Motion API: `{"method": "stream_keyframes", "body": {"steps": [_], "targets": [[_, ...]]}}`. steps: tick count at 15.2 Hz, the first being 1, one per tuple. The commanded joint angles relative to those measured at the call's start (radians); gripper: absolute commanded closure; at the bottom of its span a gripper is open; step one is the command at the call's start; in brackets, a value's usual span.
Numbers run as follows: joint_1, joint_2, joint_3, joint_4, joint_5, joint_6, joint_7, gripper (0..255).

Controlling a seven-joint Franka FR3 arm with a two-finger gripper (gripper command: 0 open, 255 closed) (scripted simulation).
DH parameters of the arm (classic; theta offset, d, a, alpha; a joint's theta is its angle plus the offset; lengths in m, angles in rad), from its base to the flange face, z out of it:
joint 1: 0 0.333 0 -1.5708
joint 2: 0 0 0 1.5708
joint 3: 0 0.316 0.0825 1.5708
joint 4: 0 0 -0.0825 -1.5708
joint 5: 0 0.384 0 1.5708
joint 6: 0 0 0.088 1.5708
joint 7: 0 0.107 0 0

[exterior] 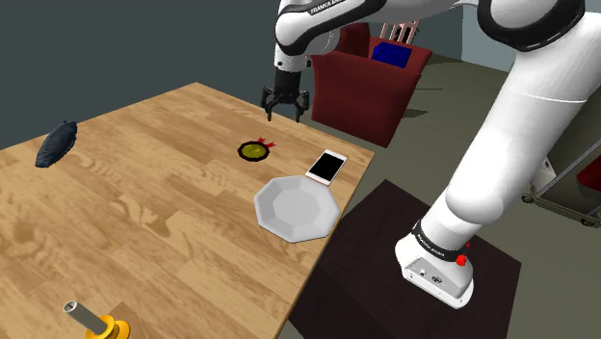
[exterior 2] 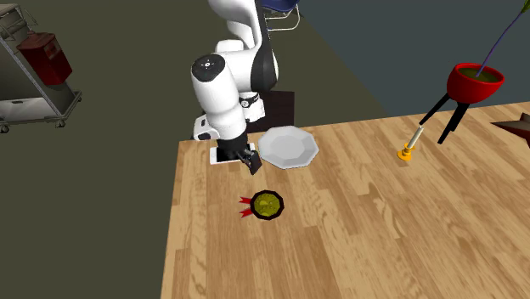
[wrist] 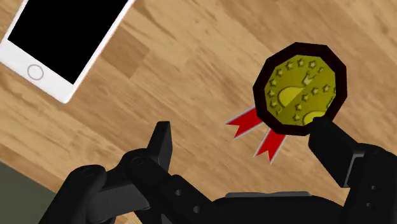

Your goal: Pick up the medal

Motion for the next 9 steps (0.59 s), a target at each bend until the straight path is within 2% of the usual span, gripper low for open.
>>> {"method": "stream_keyframes", "body": {"steps": [1, 9], "targets": [[0.0, 0.079, -0.005, 0.065, 0.009, 0.015, 0.045, 0], [0.0, 0.377, -0.033, 0.35, 0.053, 0.036, 0.195, 0]]}}
